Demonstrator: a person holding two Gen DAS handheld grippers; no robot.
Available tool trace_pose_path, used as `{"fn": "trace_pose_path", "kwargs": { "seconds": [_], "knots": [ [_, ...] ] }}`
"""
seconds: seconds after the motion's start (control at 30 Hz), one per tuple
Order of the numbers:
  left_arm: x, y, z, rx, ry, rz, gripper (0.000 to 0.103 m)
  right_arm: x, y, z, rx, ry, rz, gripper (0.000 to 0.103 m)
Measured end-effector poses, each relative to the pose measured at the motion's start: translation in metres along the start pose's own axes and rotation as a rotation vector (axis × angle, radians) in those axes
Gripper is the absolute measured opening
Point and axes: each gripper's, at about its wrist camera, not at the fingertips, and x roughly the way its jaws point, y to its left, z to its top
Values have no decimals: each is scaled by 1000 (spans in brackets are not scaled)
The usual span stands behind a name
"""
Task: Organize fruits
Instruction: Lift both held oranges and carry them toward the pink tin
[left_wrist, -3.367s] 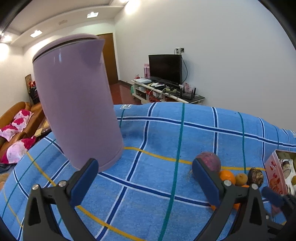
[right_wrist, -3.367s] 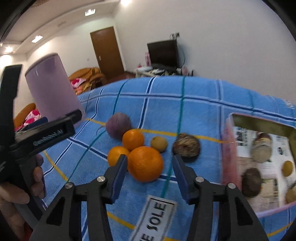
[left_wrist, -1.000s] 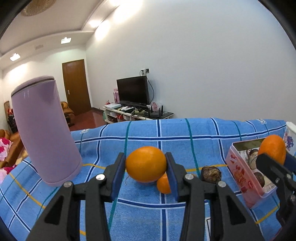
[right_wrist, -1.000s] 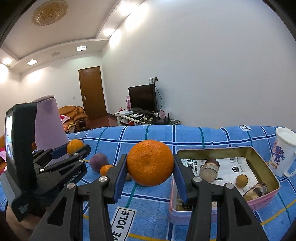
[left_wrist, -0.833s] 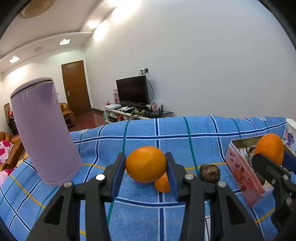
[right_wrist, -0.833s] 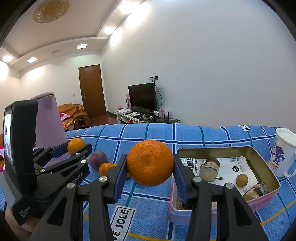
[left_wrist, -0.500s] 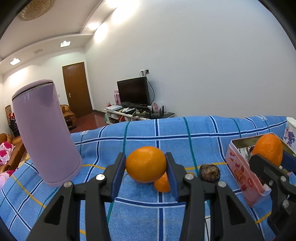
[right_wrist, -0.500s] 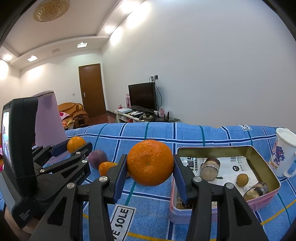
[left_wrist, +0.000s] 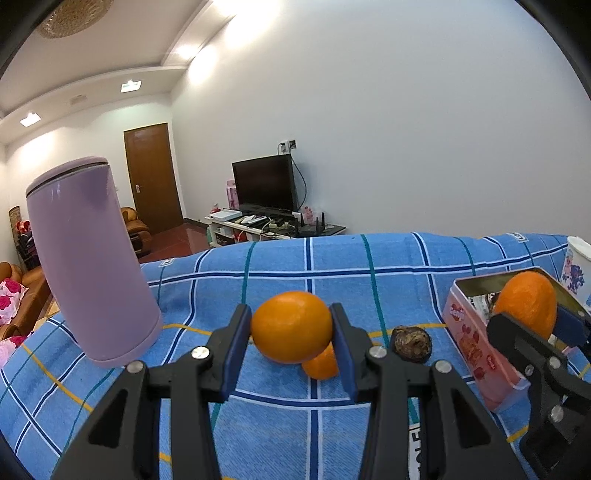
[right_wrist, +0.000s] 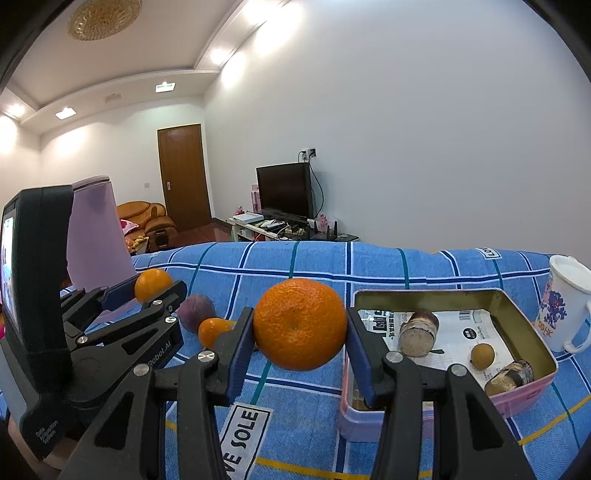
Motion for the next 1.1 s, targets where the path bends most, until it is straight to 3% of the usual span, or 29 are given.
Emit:
{"fn": "trace_pose_path", "kwargs": {
  "seconds": [1.1],
  "knots": [
    [-15, -13, -5, -35, 21, -17, 45, -28, -36, -4, 35, -5, -59, 50]
  ]
}}
